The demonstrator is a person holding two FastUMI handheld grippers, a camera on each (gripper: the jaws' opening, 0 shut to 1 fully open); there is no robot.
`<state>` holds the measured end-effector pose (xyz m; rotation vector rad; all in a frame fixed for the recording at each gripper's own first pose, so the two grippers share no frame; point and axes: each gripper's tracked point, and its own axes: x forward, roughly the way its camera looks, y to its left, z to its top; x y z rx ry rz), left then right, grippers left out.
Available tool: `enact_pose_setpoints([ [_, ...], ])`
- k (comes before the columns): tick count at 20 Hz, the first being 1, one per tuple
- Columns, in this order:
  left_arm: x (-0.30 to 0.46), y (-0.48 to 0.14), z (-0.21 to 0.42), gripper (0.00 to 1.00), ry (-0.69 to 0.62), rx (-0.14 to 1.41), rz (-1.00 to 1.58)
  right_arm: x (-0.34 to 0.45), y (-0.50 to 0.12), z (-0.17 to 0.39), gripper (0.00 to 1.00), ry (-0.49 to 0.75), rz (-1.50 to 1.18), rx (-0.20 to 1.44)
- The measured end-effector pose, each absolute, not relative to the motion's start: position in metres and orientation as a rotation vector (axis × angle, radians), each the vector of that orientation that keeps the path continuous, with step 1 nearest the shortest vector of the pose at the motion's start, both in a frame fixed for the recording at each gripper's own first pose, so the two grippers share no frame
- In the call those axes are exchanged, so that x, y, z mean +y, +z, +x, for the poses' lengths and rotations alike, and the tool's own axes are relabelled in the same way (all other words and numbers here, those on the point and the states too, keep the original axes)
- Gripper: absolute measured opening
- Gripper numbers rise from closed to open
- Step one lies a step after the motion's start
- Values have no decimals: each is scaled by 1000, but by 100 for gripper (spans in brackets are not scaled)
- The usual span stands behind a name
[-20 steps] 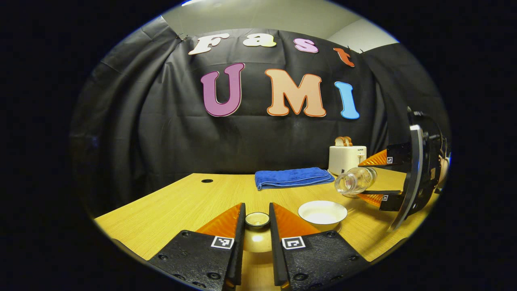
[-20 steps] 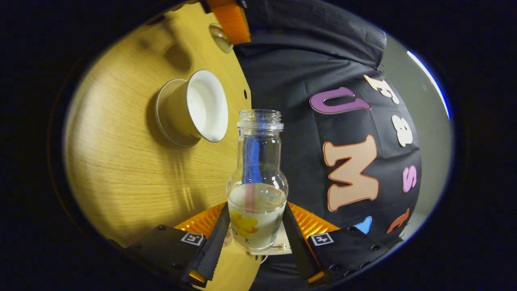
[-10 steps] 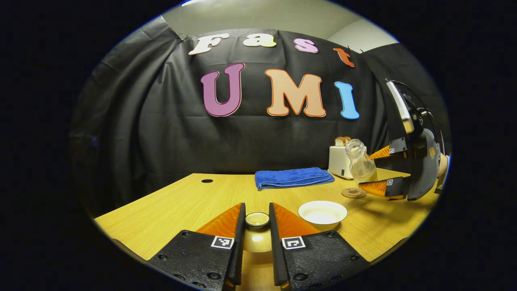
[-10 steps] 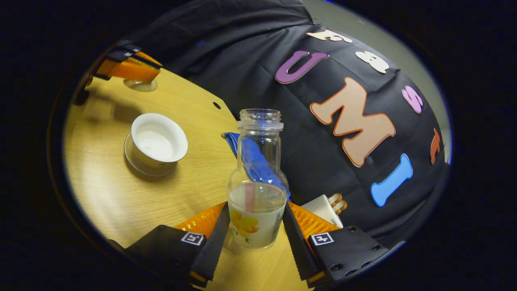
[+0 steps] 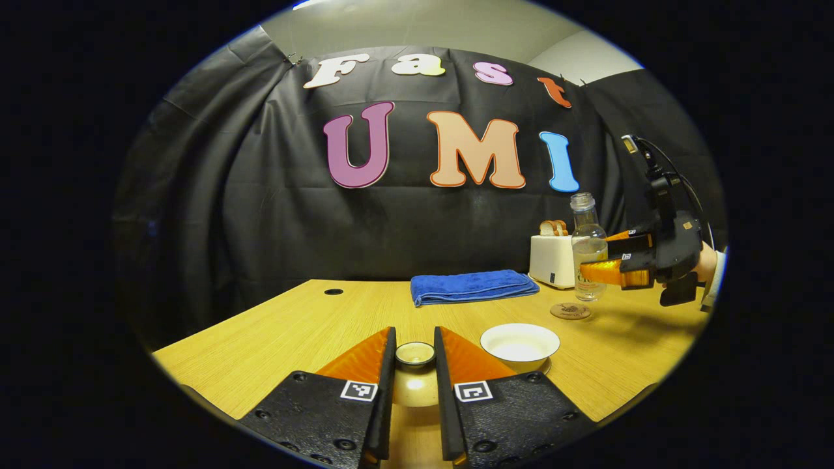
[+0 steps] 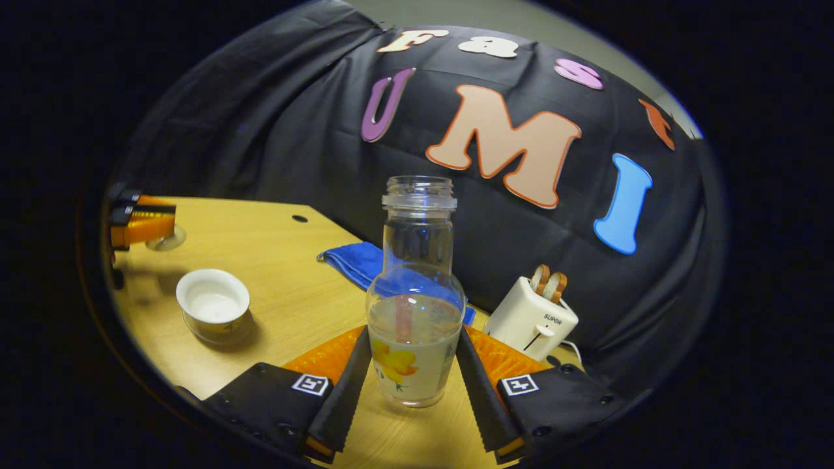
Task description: Open the teacup lid with one hand, grasp the water bottle and pour water into the teacup with the other hand; after pouring, place the water bottle on the coaster and then close the teacup lid.
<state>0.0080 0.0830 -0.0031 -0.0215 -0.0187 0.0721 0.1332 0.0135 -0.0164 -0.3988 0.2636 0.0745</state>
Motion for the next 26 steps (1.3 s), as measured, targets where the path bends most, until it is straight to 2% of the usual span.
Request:
enact_pose_setpoints([
  [1, 83, -3, 8, 28, 72, -19, -22, 9, -16, 137, 78, 61, -326, 262],
  [6, 83, -3, 8, 28, 72, -19, -21, -20, -21, 154, 80, -3, -92, 261],
  [17, 82, -1, 7, 28, 68, -21, -21, -34, -73, 173, 80, -26, -102, 331],
  [23, 83, -1, 7, 28, 68, -22, -21, -33, -76, 171, 80, -28, -99, 335],
  [26, 82, -2, 8, 28, 68, -22, -21, -34, -78, 170, 84, -28, -76, 340],
])
